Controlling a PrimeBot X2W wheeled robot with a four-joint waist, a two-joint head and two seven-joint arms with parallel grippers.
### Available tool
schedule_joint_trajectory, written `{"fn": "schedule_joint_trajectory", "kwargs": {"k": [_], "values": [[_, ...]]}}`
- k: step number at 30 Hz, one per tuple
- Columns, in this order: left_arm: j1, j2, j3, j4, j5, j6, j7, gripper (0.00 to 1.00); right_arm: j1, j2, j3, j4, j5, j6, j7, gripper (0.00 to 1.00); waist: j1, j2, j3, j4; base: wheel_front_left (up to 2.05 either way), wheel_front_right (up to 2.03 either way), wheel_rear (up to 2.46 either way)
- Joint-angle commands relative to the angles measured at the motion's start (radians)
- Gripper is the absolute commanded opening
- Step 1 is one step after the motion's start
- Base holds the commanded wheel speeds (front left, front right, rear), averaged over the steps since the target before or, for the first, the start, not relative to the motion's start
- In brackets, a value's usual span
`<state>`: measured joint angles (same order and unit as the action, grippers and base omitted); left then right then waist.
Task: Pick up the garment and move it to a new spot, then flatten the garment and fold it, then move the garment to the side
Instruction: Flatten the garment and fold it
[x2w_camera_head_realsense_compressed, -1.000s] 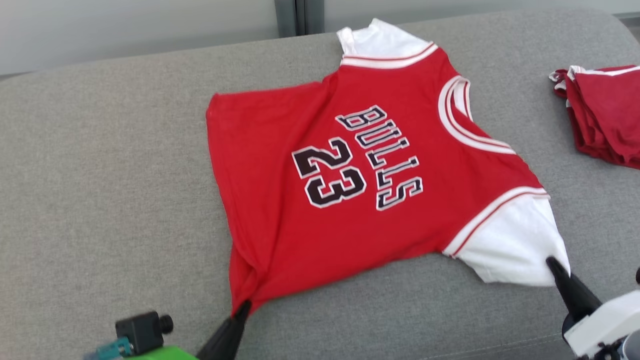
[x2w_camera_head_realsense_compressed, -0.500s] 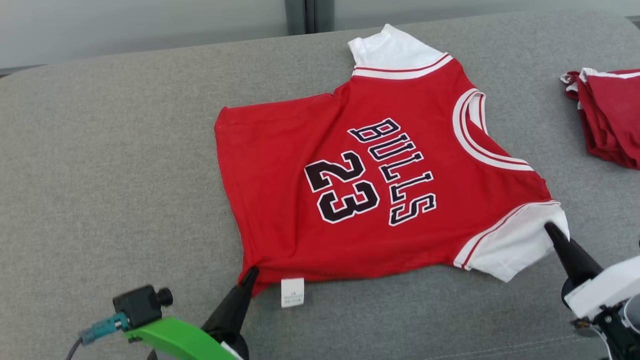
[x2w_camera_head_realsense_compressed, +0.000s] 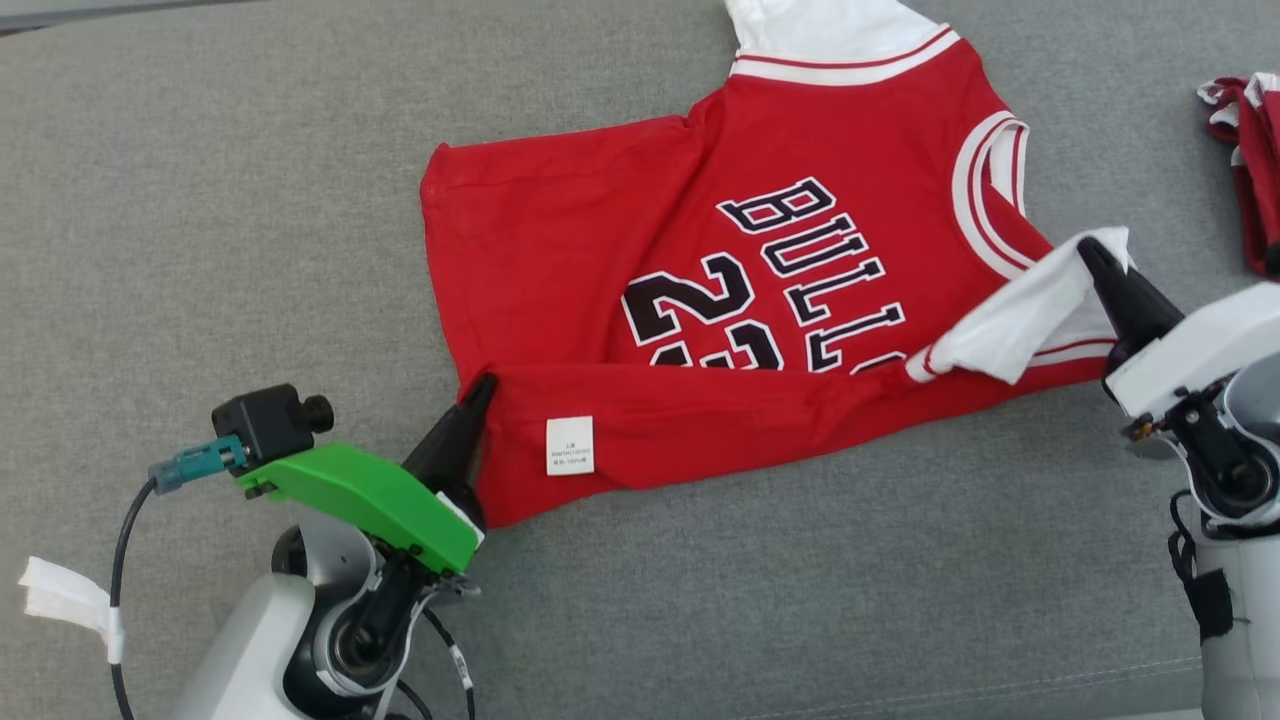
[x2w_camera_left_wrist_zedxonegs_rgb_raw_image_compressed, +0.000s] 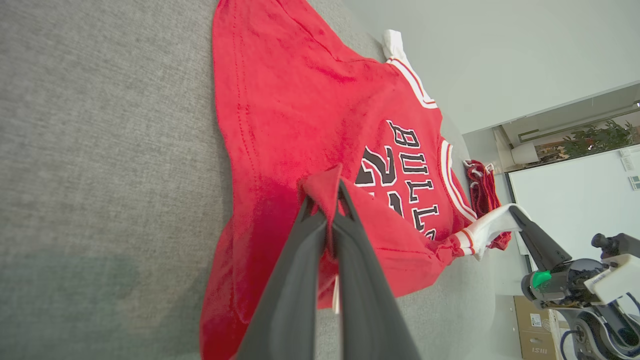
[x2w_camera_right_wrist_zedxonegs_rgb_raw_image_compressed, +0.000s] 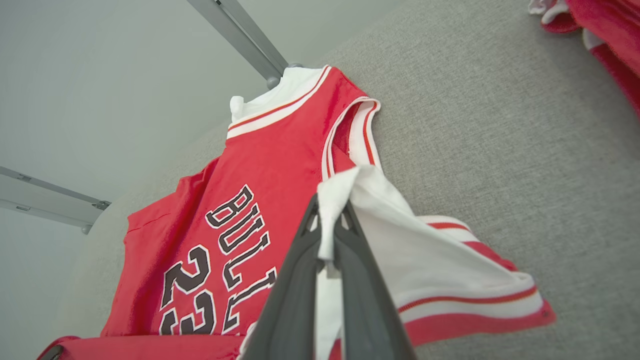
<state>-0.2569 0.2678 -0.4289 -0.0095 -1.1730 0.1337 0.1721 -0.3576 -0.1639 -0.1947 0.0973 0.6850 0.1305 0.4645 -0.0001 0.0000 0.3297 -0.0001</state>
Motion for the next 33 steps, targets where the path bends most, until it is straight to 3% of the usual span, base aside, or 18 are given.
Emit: {"fn": "schedule_joint_trajectory", "kwargs": {"k": [1, 7, 8, 9, 10, 11, 12, 24, 31, 32, 33], "values": [[-0.031, 0.007, 0.002, 0.018, 0.018, 0.007, -0.002, 0.0, -0.037, -0.003, 0.006, 0.02, -0.011, 0.0, -0.008, 0.0, 0.0001, 0.0, 0.035, 0.009, 0.0, 0.0, 0.0], [-0.068, -0.001, 0.018, 0.072, 0.033, 0.016, -0.027, 0.0, -0.131, -0.015, 0.024, 0.101, -0.041, 0.0, -0.052, 0.0, 0.0001, 0.0, 0.047, 0.016, 0.0, 0.0, 0.0], [-0.068, -0.005, 0.019, 0.078, 0.033, 0.017, -0.031, 0.0, -0.139, -0.016, 0.022, 0.111, -0.043, 0.0, -0.066, 0.34, 0.0001, 0.0, 0.046, 0.017, 0.0, 0.0, 0.0], [-0.064, -0.012, 0.022, 0.084, 0.028, 0.016, -0.038, 0.0, -0.142, -0.02, 0.025, 0.12, -0.046, 0.0, -0.079, 1.0, 0.0001, 0.0, 0.044, 0.018, 0.0, 0.0, 0.0], [-0.056, -0.016, 0.022, 0.087, 0.027, 0.012, -0.044, 0.3, -0.138, -0.026, 0.029, 0.128, -0.047, 0.0, -0.088, 1.0, 0.0001, 0.0, 0.04, 0.018, 0.0, 0.0, 0.0], [-0.046, -0.015, 0.02, 0.089, 0.029, 0.009, -0.049, 0.8, -0.132, -0.03, 0.032, 0.129, -0.044, 0.0, -0.094, 1.0, 0.0001, 0.0, 0.037, 0.017, 0.0, 0.0, 0.0], [-0.033, -0.016, 0.019, 0.088, 0.027, 0.007, -0.051, 1.0, -0.123, -0.034, 0.035, 0.126, -0.037, 0.0, -0.097, 1.0, 0.0001, 0.0, 0.033, 0.016, 0.0, 0.0, 0.0], [0.134, 0.008, -0.046, -0.029, 0.056, -0.009, -0.07, 1.0, 0.108, -0.179, 0.052, -0.003, -0.029, 0.0, -0.084, 1.0, 0.0001, 0.0, 0.039, 0.011, 0.0, 0.0, 0.0], [0.084, -0.015, -0.087, 0.032, 0.072, -0.029, -0.047, 1.0, 0.103, -0.181, 0.104, 0.032, -0.038, 0.0, -0.055, 1.0, 0.0001, 0.0, 0.066, 0.032, 0.0, 0.0, 0.0], [0.074, -0.017, -0.09, 0.047, 0.072, -0.035, -0.045, 0.74, 0.099, -0.183, 0.115, 0.036, -0.033, 0.0, -0.05, 1.0, 0.0001, 0.0, 0.068, 0.034, 0.0, 0.0, 0.0], [0.067, -0.017, -0.093, 0.059, 0.075, -0.039, -0.042, 0.39, 0.096, -0.185, 0.123, 0.04, -0.027, 0.0, -0.045, 1.0, 0.0001, 0.0, 0.068, 0.036, 0.0, 0.0, 0.0]]}}
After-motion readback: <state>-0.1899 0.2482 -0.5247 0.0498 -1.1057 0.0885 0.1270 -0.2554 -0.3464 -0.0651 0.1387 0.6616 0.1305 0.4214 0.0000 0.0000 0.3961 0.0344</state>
